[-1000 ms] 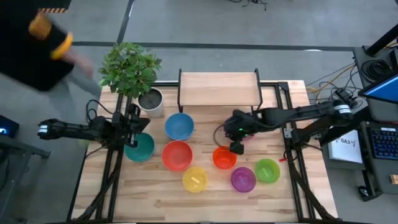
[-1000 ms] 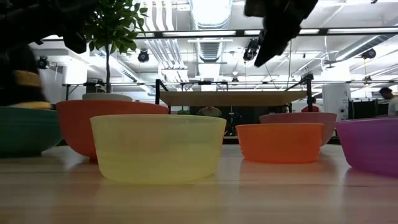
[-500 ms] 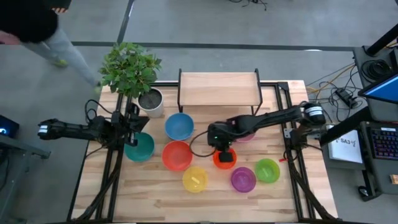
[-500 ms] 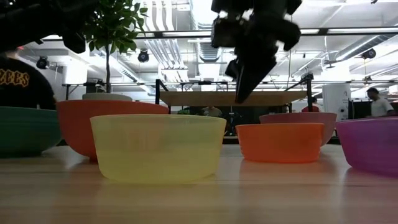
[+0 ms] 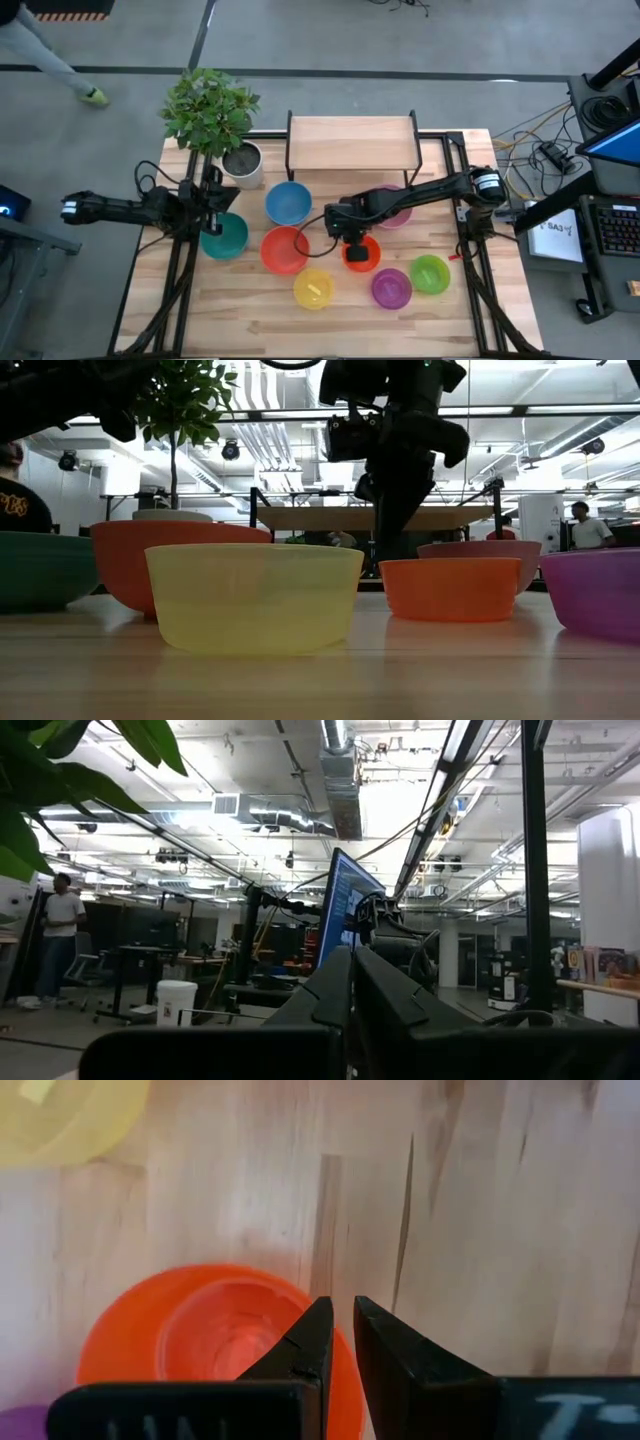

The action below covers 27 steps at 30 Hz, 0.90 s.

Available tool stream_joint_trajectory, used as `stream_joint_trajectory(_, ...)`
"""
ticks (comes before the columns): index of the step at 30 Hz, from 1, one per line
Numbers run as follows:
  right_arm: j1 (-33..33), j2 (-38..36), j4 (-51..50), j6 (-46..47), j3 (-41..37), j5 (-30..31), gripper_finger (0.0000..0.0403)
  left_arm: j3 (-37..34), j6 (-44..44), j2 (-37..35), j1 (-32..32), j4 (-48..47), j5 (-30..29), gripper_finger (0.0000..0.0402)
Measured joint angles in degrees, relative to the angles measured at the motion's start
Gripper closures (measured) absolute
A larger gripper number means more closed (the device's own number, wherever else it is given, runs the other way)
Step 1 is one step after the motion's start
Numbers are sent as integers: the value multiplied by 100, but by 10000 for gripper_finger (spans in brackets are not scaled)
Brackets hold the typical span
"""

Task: Place and stack bowls onto a shelf
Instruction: Put the transparent orange bowl on the shelf

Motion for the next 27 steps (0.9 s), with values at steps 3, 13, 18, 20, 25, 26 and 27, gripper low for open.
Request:
stream_joint_trajectory(3,0,0,-145,44,37,0,367,0,2,-3,0,8,0,402)
stream_joint_trajectory(13,2,-33,-290,-452,37,408,389,0,151,-2,0,124,0,402)
stream_joint_trajectory(18,4,-48,-298,-37,45,347,378,0,151,-2,0,150,0,402)
stream_joint_trajectory(20,4,-50,-340,52,46,243,357,0,151,0,0,154,0,402)
stream_joint_trajectory(25,17,-50,-472,96,21,213,279,0,198,0,0,162,0,402)
stream_joint_trajectory(26,24,-49,-443,59,4,213,265,0,210,0,0,162,0,402)
stream_joint_trajectory(27,28,-48,-432,-12,-20,219,251,0,214,0,0,162,0,402)
